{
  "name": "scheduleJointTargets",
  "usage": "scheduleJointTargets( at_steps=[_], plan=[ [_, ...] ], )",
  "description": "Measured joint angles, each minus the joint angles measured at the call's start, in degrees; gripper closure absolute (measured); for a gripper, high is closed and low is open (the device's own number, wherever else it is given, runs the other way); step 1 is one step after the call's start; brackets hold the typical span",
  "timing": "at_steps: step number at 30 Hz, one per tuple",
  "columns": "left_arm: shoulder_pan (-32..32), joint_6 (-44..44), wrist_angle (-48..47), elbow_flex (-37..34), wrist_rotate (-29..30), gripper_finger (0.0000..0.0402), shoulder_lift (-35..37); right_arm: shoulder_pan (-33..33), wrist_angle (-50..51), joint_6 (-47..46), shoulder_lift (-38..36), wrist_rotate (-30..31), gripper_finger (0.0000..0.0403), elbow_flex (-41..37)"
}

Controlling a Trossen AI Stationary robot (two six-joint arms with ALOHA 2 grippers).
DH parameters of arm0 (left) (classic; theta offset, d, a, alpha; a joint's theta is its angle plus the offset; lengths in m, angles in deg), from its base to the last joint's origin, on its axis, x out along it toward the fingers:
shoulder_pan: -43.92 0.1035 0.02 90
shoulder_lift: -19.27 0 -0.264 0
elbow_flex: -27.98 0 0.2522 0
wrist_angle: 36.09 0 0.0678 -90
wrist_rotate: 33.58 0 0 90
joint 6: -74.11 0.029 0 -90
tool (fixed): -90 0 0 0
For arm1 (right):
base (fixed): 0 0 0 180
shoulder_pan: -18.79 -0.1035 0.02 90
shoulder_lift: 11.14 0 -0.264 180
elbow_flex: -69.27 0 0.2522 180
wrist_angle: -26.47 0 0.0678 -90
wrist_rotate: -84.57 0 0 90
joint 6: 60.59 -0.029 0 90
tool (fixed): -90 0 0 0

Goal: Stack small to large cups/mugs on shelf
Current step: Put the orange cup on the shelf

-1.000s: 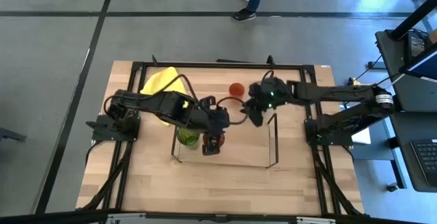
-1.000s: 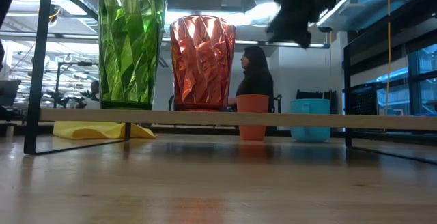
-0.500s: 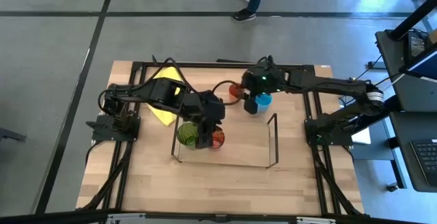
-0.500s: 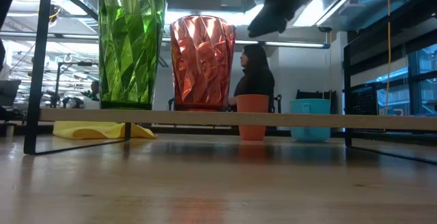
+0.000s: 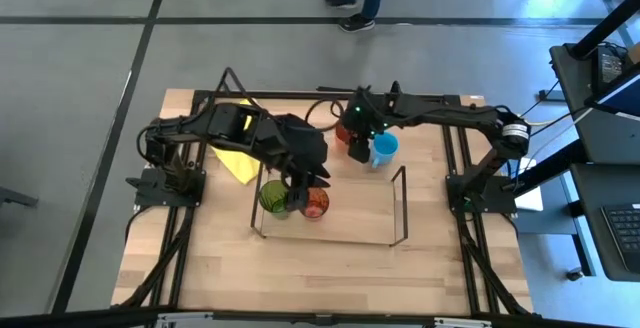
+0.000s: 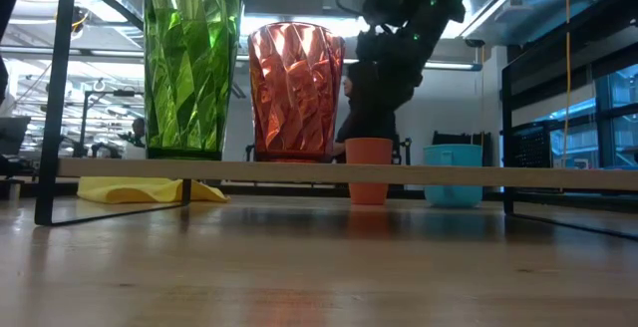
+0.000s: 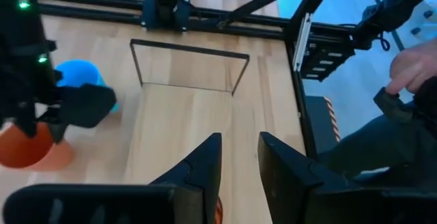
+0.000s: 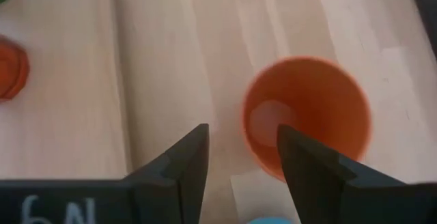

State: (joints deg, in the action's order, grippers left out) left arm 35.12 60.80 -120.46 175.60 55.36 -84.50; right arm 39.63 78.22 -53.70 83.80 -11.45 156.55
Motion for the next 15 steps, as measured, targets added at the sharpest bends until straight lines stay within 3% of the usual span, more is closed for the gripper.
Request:
scheduleJointTargets(
  at_steps=[15],
  plan=[
    [2.45, 2.16, 1.31, 0.0, 0.04, 0.031, 1.87, -0.94, -1.55, 7.05, 3.74, 1.57, 0.0228, 0.04]
  ],
)
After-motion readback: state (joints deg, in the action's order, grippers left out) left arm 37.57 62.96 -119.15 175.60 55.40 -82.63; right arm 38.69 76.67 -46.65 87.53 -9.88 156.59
